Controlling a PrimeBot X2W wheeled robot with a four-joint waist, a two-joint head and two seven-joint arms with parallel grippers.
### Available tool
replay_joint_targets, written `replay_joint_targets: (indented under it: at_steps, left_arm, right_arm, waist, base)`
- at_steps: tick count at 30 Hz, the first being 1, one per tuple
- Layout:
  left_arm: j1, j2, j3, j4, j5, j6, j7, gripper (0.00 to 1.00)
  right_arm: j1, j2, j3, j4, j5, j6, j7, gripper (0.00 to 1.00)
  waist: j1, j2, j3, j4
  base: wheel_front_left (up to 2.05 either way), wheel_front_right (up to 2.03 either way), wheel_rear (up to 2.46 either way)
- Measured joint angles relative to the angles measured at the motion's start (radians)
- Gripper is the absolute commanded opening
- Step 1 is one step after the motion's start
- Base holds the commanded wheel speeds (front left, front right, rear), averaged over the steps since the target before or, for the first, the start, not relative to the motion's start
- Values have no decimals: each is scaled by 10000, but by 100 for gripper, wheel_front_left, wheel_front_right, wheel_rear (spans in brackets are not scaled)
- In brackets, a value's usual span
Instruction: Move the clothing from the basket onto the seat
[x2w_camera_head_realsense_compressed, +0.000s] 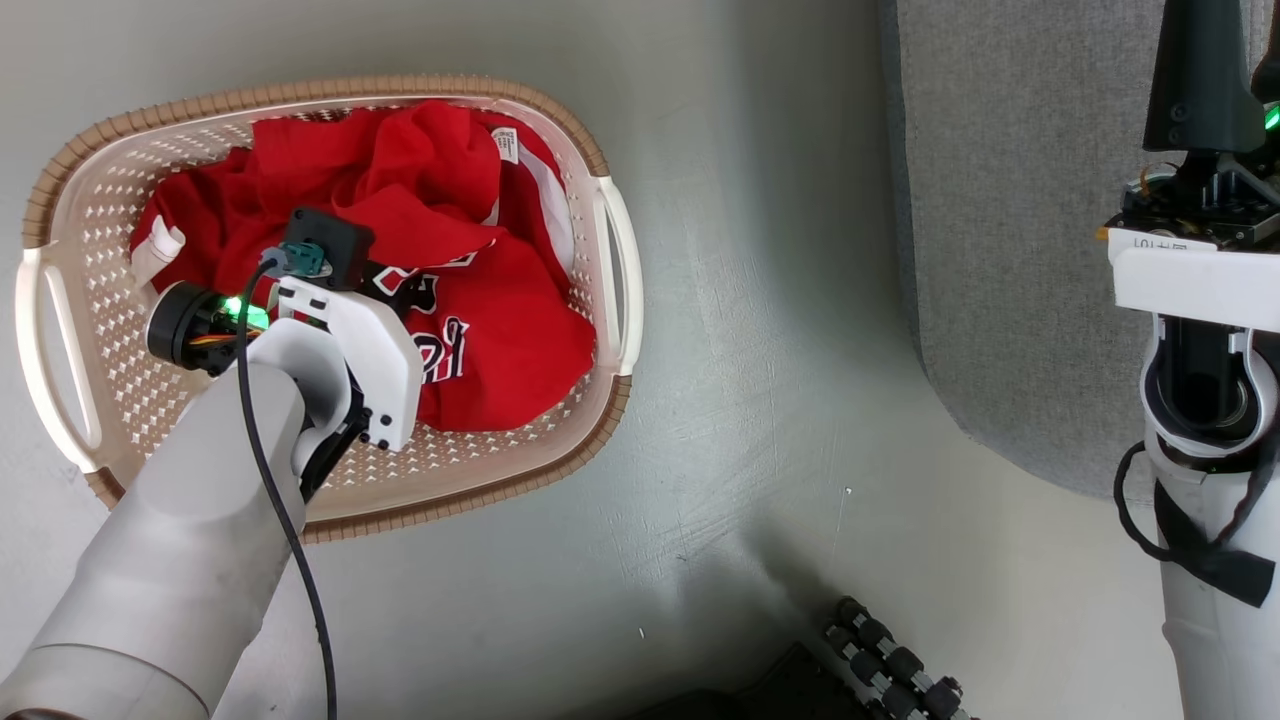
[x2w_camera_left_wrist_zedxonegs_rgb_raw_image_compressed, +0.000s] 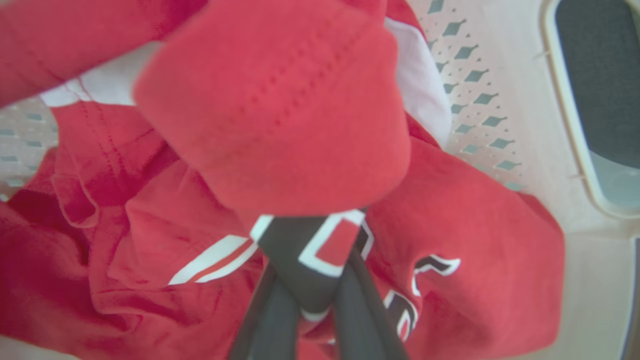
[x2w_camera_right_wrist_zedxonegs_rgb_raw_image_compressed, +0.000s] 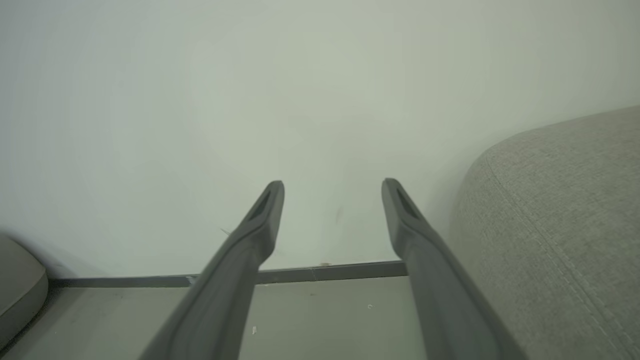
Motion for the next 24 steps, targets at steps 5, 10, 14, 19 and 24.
replay_joint_targets:
  at_steps: [5, 10, 14, 19, 24]
  left_arm:
    - [5, 15, -341, -105, -88, 0, -370, 0]
    - [35, 73, -658, -276, -351, 0, -763, 0]
    - [120, 128, -867, -441, -502, 0, -1068, 0]
    - [340, 263, -1099, -650, -704, 0, -1492, 0]
    - [638, 313, -1208, -943, -1091, 0, -2073, 0]
  right_arm:
    - [1, 0, -65, 8, -4, 0, 0, 100]
    - [0, 0, -75, 36, -10, 0, 0, 100]
    - [0, 0, -102, 96, -75, 0, 0, 100]
    - [1, 0, -115, 303, -121, 0, 0, 100]
    - [14, 0, -211, 437, -307, 0, 0, 100]
  waist:
    - [0, 0, -173, 69]
    - [0, 0, -404, 149]
    - [0, 0, -630, 223]
    - [0, 0, -963, 332]
    - [0, 0, -1352, 459]
  base:
    - [0, 0, 0]
    - [0, 0, 0]
    - [0, 0, 0]
    - [0, 0, 0]
    - [0, 0, 0]
